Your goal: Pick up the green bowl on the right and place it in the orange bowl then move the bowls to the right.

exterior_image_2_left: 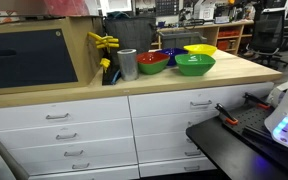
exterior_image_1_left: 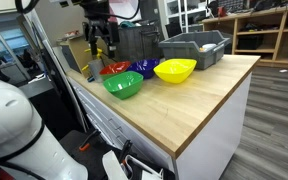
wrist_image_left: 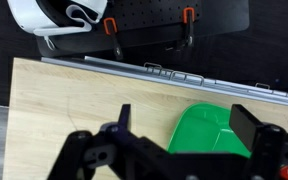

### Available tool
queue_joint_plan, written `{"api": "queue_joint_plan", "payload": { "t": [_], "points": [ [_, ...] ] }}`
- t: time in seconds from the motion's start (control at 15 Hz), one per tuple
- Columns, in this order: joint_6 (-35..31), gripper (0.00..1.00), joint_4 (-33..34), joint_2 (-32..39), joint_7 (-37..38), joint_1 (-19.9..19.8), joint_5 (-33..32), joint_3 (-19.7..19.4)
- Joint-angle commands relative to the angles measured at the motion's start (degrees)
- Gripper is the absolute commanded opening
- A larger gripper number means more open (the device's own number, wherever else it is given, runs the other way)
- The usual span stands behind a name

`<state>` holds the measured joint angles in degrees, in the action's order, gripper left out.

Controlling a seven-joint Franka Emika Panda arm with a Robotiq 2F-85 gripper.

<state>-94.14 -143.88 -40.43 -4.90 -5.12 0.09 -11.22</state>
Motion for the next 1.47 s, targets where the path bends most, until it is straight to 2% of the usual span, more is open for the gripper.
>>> {"api": "queue_joint_plan", "payload": {
  "t": [0.0,0.47,0.87,1.4],
  "points": [
    [-4.7,1.0,-1.6,-0.6,2.3,-2.6,0.7,0.5],
    [-15.9,1.0,-2.7,2.5,6.6,-5.3,0.7,0.7],
    [-27.1,1.0,-2.7,9.6,9.2,-5.1,1.4,0.9],
    [-36.0,1.0,-3.0,18.2,9.6,-4.3,2.2,1.3]
  ]
}}
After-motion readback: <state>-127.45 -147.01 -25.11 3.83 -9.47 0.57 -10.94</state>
